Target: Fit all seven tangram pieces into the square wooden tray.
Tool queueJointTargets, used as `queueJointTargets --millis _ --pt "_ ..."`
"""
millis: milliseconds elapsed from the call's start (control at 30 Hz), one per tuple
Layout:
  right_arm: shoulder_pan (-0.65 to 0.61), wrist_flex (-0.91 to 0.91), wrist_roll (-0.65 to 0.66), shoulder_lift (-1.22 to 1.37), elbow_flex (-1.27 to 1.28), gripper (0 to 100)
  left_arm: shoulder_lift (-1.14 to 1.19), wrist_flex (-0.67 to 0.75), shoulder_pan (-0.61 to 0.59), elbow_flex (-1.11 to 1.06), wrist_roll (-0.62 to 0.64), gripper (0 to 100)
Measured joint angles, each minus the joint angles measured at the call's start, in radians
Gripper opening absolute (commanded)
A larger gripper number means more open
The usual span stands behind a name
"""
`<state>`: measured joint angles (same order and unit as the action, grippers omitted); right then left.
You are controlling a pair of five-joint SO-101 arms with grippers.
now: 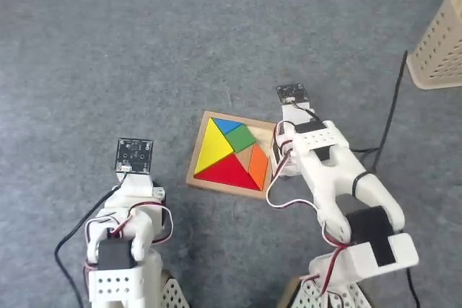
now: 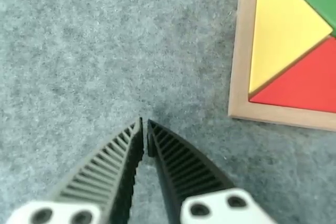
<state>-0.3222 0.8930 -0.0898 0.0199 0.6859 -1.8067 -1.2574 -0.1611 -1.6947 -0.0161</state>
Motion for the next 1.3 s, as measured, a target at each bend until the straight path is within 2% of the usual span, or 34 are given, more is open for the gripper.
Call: queueJointTargets --millis 333,533,1000,1300 --pt "-0.002 -0.037 0.0 0.011 0.0 29.2 0.0 0.0 0.0 0.0 0.0 2" --pt "0.009 -0.038 0.0 0.011 0.0 13.6 0.0 0.0 0.0 0.0 0.0 2" --pt "0.025 -0.043 0.002 0.003 -0.002 12.8 0.0 0.0 0.0 0.0 0.0 2" --pt "0.034 0.0 0.0 -0.14 0.0 12.8 0.0 0.0 0.0 0.0 0.0 2"
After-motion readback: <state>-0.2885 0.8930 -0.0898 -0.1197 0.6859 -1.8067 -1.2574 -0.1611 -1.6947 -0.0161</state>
